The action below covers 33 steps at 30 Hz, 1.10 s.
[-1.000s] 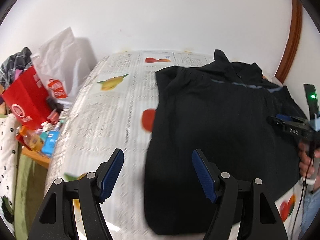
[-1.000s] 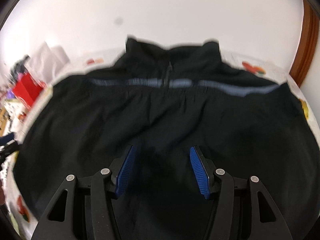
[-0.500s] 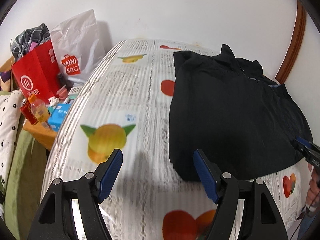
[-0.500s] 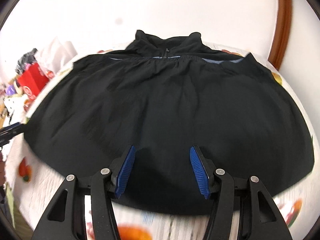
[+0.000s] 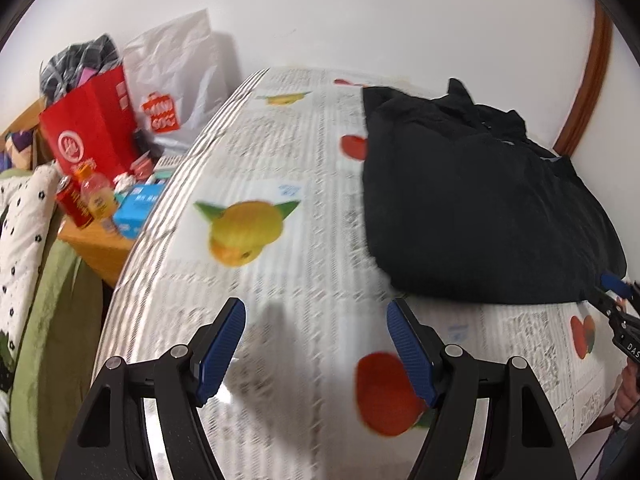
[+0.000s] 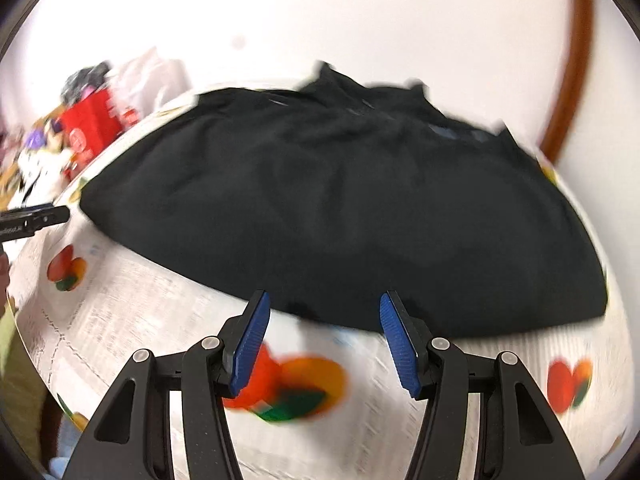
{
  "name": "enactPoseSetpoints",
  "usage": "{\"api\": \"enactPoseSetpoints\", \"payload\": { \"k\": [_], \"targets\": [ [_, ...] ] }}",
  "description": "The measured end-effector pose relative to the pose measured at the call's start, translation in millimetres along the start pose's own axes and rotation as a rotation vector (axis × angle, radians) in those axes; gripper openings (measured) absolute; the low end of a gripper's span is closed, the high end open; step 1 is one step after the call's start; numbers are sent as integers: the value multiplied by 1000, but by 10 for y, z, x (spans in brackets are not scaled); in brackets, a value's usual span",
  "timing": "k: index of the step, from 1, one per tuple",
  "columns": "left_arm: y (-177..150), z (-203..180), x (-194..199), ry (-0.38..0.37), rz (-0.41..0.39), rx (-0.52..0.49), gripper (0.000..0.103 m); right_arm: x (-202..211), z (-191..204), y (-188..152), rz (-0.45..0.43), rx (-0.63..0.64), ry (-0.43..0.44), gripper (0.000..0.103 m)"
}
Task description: Fold large clothes
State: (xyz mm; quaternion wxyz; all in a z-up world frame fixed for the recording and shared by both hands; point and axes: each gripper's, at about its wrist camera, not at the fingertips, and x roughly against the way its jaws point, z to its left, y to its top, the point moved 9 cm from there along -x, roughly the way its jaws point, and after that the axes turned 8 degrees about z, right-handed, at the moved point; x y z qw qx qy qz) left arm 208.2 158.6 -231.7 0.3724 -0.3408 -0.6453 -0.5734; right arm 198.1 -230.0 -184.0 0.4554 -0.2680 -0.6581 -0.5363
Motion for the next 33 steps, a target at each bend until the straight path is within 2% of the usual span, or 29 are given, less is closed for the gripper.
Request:
{"api": "enactPoseSetpoints", "payload": {
  "k": [8,13,17,21,23,25,26,27,28,31,33],
  "targets": [
    [-209,296,31,-11,37,33,71,-297,1215,397,12,289,111,60],
    [-272,363,62,-17,40,23,71,-411,1804,476,2,466,118,63],
    [-272,389,83,-36,30,18,71,-470,2060,613,-18,512,133,65],
    [-266,414,65,-57,31,36,71,-583,2200,771,-8,497,165,64],
    [-268,394,51,-70,35,33,71,-628,2274,836,-8,487,175,59],
    [-269,377,43,-71,36,26,71,-675,2322,894,-11,478,176,38],
    [-273,367,37,-68,38,24,71,-692,2333,929,-10,467,179,31],
    [-279,359,29,-66,42,22,71,-694,2334,953,-13,461,183,17],
    [-286,349,21,-65,46,21,71,-701,2359,981,-18,455,181,12],
    [-280,304,4,-64,54,16,71,-662,2309,1105,-23,390,220,8],
    [-259,262,17,-61,50,13,71,-492,2198,1243,-72,328,257,8]
  ]
}}
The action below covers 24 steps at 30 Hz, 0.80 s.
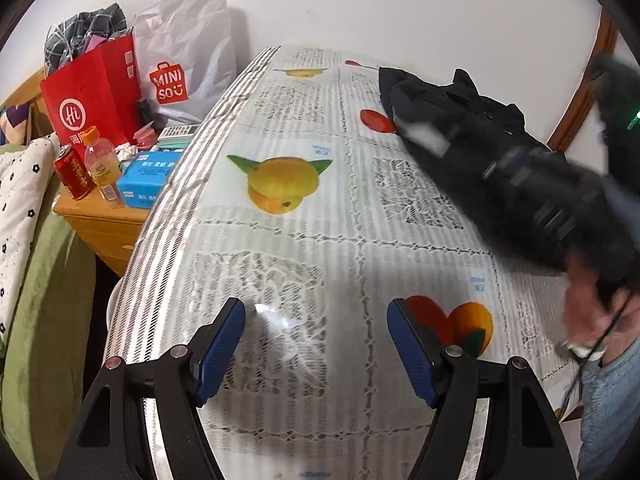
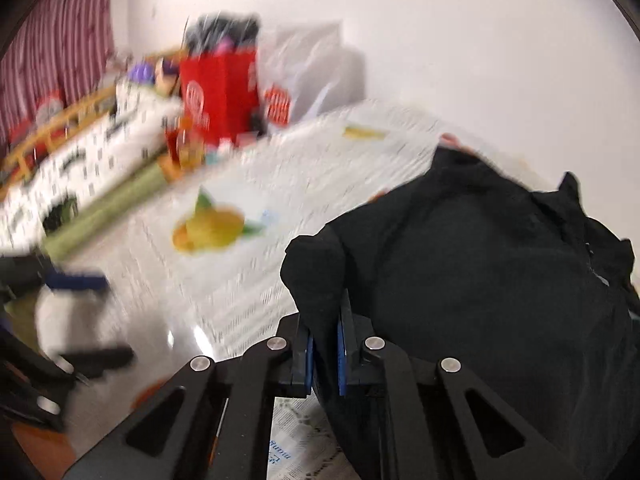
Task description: Fold large clothes
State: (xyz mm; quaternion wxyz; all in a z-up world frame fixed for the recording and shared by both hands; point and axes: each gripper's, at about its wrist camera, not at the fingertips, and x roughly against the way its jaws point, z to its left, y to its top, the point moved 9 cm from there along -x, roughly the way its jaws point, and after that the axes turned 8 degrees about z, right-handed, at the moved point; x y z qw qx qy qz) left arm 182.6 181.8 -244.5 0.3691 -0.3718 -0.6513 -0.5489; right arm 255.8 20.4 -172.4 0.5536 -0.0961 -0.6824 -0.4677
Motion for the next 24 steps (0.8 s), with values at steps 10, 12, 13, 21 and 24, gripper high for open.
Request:
{"api": "enactPoseSetpoints", "payload": {
  "k": [10,12,13,21,24],
  "targets": [
    [222,-598,168,-60,-67,-76,71,1424,-1607,-99,-350,-427,-120,8],
    [274,-769,185,-85,-85,-92,71,1546,-1927,-325,-358,-519,-143,8],
    [295,-857,190,-99,-92,-98,71,1574,-2087,-465,-352,-560,-162,8],
    [345,-1600,14,-153,-83,-183,71,1330,-2642,-1347,-180,-718,-213,12],
    [307,-1889,-89,-173,-61,-226,71,1233,-2724,-1625,-115,-728,-198,18]
  ]
}}
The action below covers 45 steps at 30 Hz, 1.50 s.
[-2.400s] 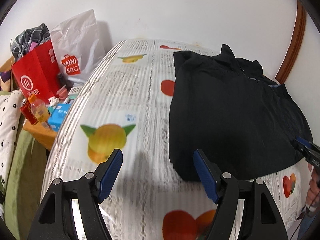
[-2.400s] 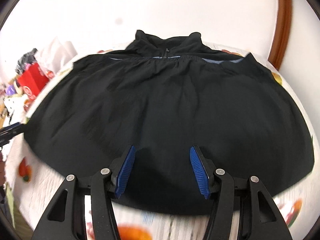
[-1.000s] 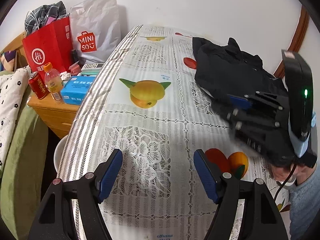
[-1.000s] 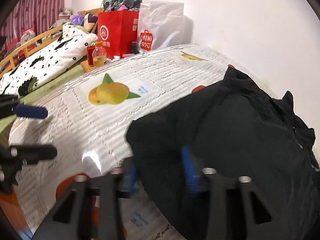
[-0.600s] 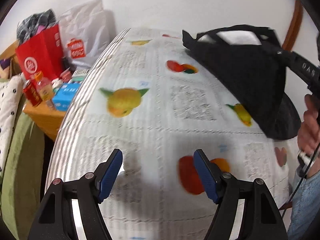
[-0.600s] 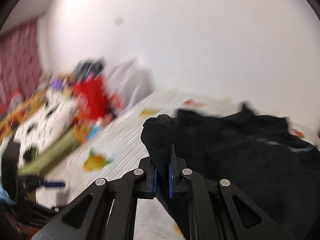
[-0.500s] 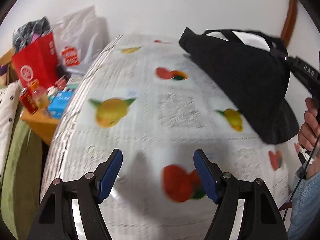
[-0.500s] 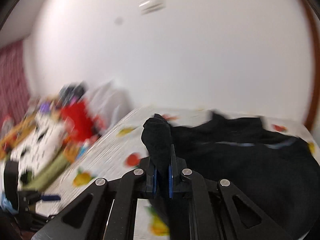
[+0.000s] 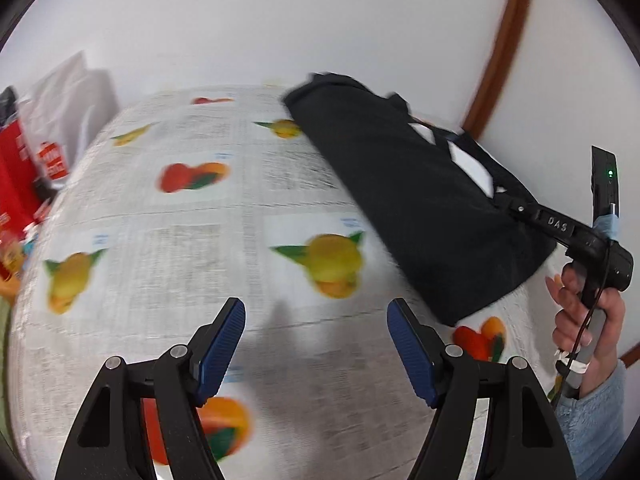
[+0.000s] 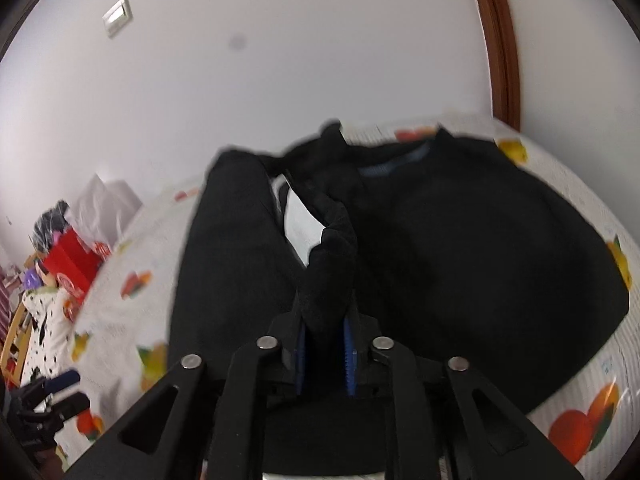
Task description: Fold large clothes
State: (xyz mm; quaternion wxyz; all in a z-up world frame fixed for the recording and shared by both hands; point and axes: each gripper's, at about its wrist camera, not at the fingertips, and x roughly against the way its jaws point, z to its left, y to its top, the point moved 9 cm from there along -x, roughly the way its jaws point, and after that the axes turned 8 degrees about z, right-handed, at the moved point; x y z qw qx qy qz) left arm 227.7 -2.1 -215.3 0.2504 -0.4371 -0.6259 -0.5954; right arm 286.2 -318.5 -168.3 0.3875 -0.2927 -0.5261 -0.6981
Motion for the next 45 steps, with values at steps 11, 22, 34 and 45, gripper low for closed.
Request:
{"api": "enactPoseSetpoints", "payload": {
  "k": [11,22,34,45],
  "targets": [
    [36,-726,-352,-58,39,-99,71,196,-917,-205,23,96,-219,29],
    [68,-933,-573,-82,43,-57,43,-6,-1187,-348,107,43,-217,34],
    [70,-592,-455,-78,-1,40,7,-119,-990,-363,122,82,-184,35],
    [-55,230,-204,-30,-35,152,6,-298,-104,-509,139,220,-98,35]
  ]
}}
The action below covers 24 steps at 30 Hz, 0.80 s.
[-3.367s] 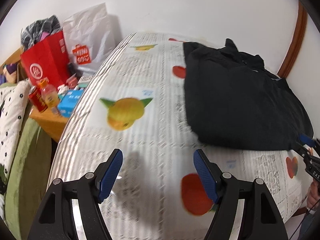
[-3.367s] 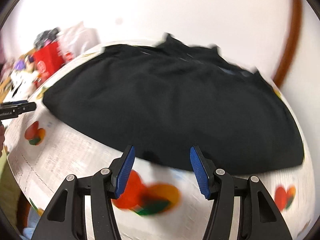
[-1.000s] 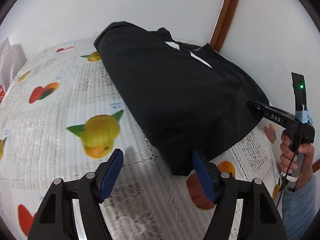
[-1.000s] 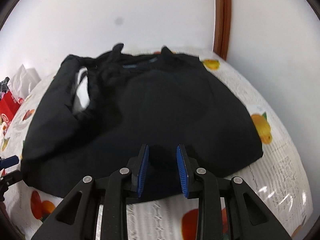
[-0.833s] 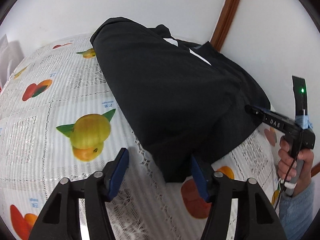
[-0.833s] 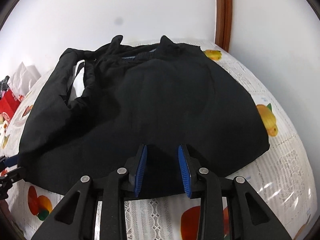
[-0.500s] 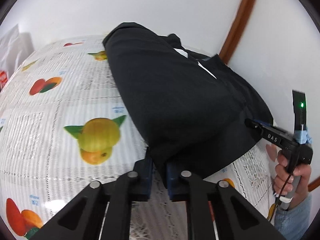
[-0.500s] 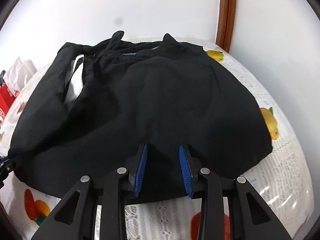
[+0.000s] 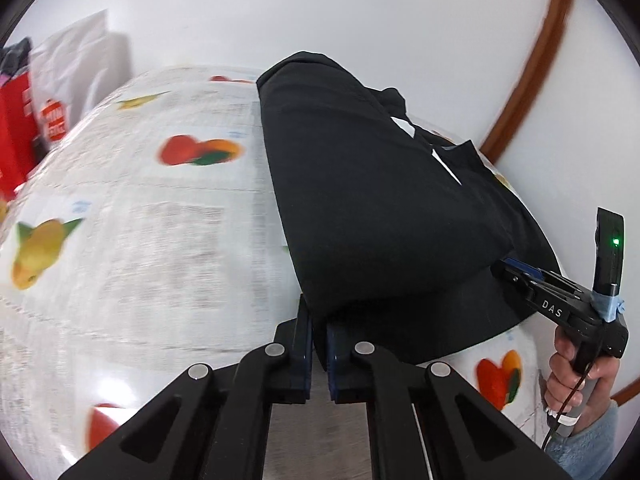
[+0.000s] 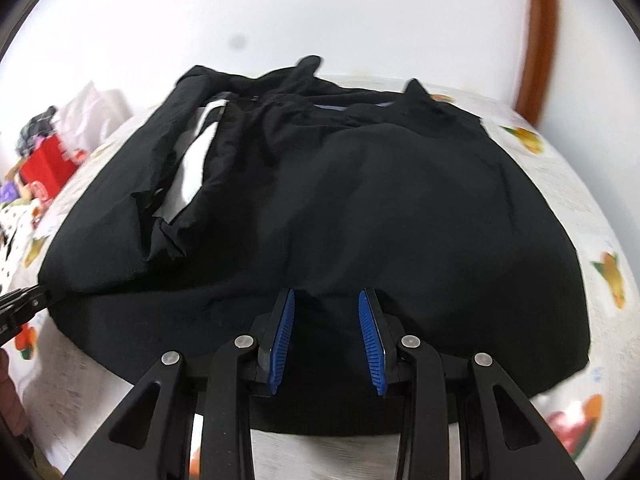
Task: Fold large clothes
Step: 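Hold the folded jacket raised in the right gripper and carry it across the bed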
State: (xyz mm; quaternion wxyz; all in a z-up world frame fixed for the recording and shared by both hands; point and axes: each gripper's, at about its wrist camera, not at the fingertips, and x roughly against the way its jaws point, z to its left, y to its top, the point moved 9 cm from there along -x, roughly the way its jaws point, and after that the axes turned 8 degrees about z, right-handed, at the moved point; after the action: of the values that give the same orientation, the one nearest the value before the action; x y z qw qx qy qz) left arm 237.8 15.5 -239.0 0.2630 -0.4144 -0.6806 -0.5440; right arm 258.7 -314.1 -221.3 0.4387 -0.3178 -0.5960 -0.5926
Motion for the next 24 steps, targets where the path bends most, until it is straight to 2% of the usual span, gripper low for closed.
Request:
{"api": "enactPoseSetpoints", "payload": {
  "k": [3,7,8,9,10,11,12,13,15,18,20,22,24],
  "targets": [
    [-19,187,61,15,2,23,6,-14,221,21,-2,31,28,35],
    [-64,228,88,-5,8,17,10,60,331,58,0,40,94,36],
    [-78,221,91,-8,9,12,10,127,333,72,-14,40,116,37],
    [-87,216,101,-17,9,9,12,184,338,92,-26,40,130,45],
    [-104,203,107,-25,11,6,16,242,347,115,-41,42,145,55],
    [-120,183,126,-40,12,2,18,304,369,147,-56,45,163,59],
    [-130,159,136,-60,12,2,28,364,427,185,-71,51,185,65],
    [-141,133,159,-77,10,1,46,421,511,218,-93,65,224,69],
    [-137,69,191,-106,-3,-14,64,424,669,333,-102,77,271,72],
    [-71,-10,160,-84,-18,-52,64,349,837,380,-75,84,315,72],
    [-56,-85,77,-89,7,-73,65,258,939,416,-57,89,324,72],
    [-32,-148,17,-81,12,-98,75,182,1001,439,-40,97,329,72],
    [-13,-178,-30,-60,17,-121,79,87,1074,461,-17,104,344,72]
  ]
}}
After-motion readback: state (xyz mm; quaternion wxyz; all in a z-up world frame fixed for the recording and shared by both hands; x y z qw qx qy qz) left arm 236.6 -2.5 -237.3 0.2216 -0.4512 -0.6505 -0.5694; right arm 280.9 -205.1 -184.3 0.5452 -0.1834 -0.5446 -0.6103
